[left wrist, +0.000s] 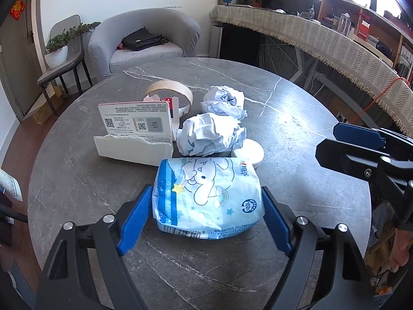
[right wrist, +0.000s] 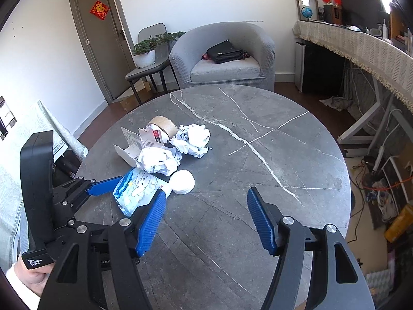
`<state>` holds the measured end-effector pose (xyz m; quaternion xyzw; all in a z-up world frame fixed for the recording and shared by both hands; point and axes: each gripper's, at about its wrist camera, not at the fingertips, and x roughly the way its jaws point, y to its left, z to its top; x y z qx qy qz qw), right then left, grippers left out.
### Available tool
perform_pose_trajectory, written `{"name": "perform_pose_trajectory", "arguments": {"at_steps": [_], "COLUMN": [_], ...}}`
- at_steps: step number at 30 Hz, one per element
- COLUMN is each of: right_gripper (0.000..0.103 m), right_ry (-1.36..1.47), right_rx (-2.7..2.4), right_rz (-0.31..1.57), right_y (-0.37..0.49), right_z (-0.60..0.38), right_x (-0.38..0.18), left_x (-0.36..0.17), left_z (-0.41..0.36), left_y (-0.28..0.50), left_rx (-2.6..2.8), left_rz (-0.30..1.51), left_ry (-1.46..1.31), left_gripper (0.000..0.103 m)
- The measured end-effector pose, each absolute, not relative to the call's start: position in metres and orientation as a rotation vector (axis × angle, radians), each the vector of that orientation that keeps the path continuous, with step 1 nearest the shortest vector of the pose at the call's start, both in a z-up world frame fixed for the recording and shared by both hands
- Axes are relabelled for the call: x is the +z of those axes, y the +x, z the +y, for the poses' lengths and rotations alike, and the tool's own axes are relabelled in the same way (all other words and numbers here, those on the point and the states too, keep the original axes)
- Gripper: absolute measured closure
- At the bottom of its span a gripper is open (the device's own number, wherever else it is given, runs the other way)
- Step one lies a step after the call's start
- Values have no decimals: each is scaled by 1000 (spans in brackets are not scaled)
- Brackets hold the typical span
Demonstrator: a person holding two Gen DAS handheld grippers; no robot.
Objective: Collect trash
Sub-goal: 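Close the left tool on the blue-white elephant-print wipes pack, then close the right tool on the crumpled white paper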
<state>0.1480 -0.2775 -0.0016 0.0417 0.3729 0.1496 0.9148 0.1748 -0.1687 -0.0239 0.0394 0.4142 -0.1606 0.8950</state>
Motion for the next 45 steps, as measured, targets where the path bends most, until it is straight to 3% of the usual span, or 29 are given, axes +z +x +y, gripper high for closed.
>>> {"name": "perform_pose_trajectory", "arguments": {"at_steps": [7,39,41,42,45], "right_gripper": [37,37,44,54,55], "right_ry": [25,55,68,79,77], "right_rx": [387,377,364,366,344], "right_rz": [748,815,833,836,825], "right_y": [150,203,208,208,207], "right_z": [-260,-205,-205,-205,-204], "right_x": [0,-18,-21,-22,-15], "left_x": [-19,11,11,10,9], "left_z": [-160,-35,-25,-20,-6], "left_y": [171,155,156,156,158], "left_rx": [-366,-268,-258,-252,-236], "left_rz": [843,780,781,782,788], "left_ry": [44,-79,-82,-85,-100], "left_gripper": [30,30,30,30,30]}}
